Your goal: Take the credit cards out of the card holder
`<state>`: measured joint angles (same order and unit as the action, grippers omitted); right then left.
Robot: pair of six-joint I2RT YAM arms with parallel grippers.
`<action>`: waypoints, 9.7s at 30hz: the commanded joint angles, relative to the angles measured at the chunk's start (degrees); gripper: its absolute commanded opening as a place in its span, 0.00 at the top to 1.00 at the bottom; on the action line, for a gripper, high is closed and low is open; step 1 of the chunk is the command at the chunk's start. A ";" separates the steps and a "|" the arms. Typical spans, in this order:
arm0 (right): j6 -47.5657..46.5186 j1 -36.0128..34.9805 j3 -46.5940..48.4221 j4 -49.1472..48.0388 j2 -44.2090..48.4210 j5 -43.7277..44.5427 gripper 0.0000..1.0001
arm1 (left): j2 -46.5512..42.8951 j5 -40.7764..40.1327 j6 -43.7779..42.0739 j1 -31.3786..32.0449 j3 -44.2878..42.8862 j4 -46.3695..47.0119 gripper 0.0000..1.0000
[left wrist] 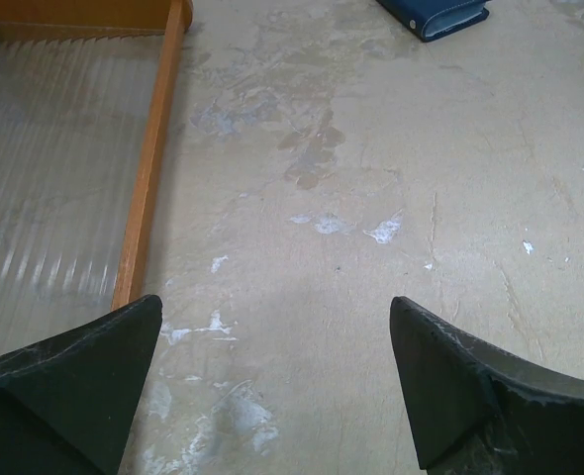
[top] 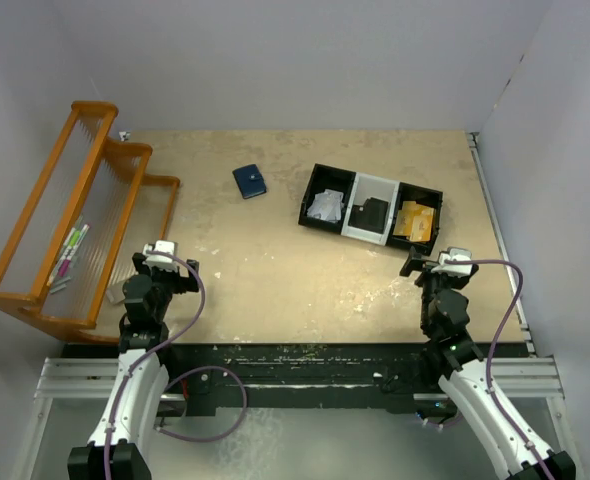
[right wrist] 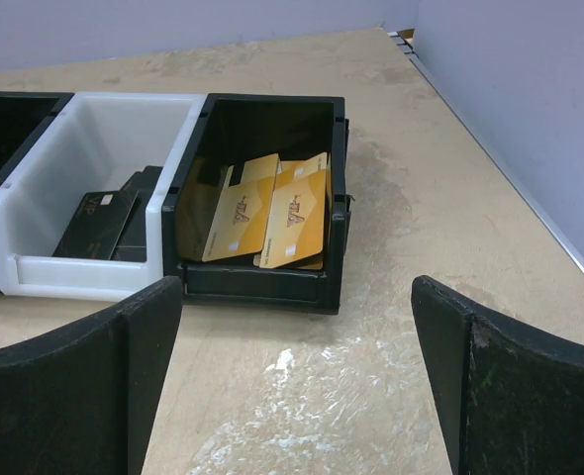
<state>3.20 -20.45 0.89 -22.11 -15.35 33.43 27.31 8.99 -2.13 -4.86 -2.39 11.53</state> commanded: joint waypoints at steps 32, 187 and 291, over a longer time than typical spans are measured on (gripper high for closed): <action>23.93 0.22 43.43 26.37 -15.89 7.04 0.00 | 38.34 22.31 -11.38 -0.41 -58.93 -44.41 0.01; 17.98 -9.85 67.57 17.81 -87.76 1.05 0.17 | 93.95 40.14 -21.48 15.56 -94.00 -53.15 1.00; 26.26 -25.61 52.29 4.18 -56.86 -62.80 0.00 | 49.39 46.57 -38.56 14.91 -79.48 -89.77 1.00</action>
<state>33.32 -45.95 56.82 -9.69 -72.58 -5.26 78.98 49.06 -38.85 9.15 -78.19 -75.05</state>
